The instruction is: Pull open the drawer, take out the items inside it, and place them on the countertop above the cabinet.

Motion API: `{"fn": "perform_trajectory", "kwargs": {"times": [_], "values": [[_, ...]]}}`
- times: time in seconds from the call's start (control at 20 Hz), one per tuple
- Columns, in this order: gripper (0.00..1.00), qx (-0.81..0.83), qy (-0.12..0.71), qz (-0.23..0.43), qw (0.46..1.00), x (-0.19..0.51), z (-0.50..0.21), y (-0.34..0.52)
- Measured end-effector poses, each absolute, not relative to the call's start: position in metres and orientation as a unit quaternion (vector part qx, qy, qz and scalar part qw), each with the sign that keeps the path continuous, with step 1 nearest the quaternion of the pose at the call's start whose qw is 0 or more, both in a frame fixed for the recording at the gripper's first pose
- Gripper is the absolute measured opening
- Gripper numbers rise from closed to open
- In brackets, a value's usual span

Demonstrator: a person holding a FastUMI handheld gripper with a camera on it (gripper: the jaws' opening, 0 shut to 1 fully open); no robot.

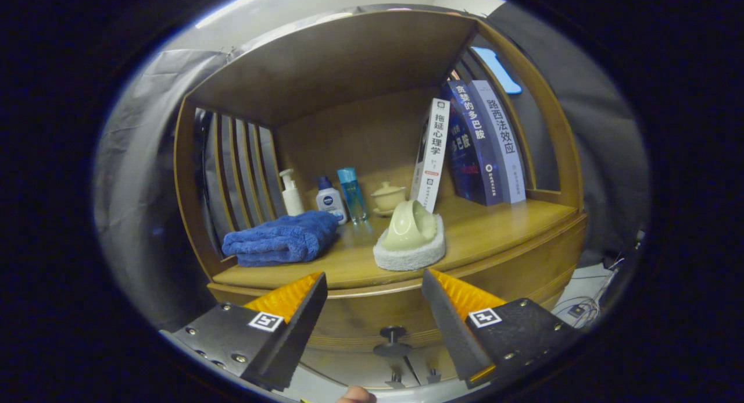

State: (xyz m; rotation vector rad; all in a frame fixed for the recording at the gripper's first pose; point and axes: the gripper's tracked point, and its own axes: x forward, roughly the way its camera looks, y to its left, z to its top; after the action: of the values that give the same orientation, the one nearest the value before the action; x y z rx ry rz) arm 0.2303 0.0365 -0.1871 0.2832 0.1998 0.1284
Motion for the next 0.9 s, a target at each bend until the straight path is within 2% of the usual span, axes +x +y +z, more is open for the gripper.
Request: {"fn": "perform_trajectory", "kwargs": {"times": [0.9], "values": [[1.0,0.171,0.112,0.094,0.974,0.2259,-0.1842,0.0413]]}}
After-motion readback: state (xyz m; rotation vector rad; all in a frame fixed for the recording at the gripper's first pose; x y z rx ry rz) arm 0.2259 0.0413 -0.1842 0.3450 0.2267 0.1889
